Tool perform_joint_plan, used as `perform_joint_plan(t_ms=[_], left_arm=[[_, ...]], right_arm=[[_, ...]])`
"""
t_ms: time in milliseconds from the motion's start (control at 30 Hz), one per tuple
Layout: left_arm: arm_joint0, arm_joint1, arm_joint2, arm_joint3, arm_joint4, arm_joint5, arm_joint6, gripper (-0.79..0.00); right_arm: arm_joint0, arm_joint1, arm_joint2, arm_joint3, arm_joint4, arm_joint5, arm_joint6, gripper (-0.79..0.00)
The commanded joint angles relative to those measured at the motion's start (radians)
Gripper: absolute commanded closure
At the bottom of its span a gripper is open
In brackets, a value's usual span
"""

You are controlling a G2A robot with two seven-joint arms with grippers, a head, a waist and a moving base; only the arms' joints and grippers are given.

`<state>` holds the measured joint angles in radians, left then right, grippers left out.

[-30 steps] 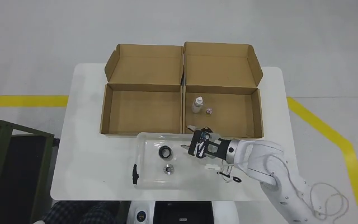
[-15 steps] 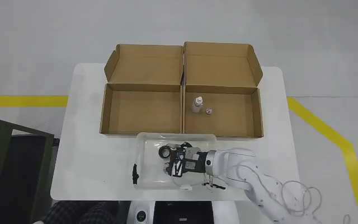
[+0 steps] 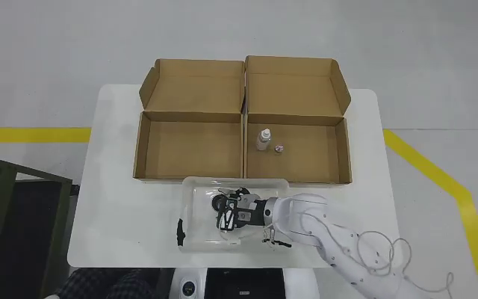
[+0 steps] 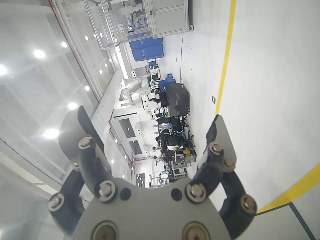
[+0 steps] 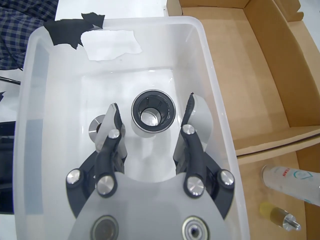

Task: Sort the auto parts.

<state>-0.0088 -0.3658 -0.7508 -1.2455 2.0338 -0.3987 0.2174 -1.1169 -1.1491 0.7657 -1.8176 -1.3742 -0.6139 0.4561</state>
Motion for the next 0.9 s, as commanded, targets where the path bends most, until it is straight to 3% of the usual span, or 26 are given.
perform_joint_plan(t_ms=[0,633,867], left_arm=[[0.0,0.0,0.0,0.0,0.0,0.0,0.0,-0.785],[0.0,0.0,0.0,0.0,0.0,0.0,0.0,-0.785],[0.0,0.0,0.0,0.0,0.0,0.0,0.0,-0.785]], right_arm=[[0.009,-0.005,-0.008,0.016,0.003,0.002,-0.003,-0.489],[0.069,-0.042,-0.059,0.138,0.038,0.008,-0.023,-0.514],[0.073,-0.05,-0.061,0.165,0.067,0.001,-0.037,-0.459]])
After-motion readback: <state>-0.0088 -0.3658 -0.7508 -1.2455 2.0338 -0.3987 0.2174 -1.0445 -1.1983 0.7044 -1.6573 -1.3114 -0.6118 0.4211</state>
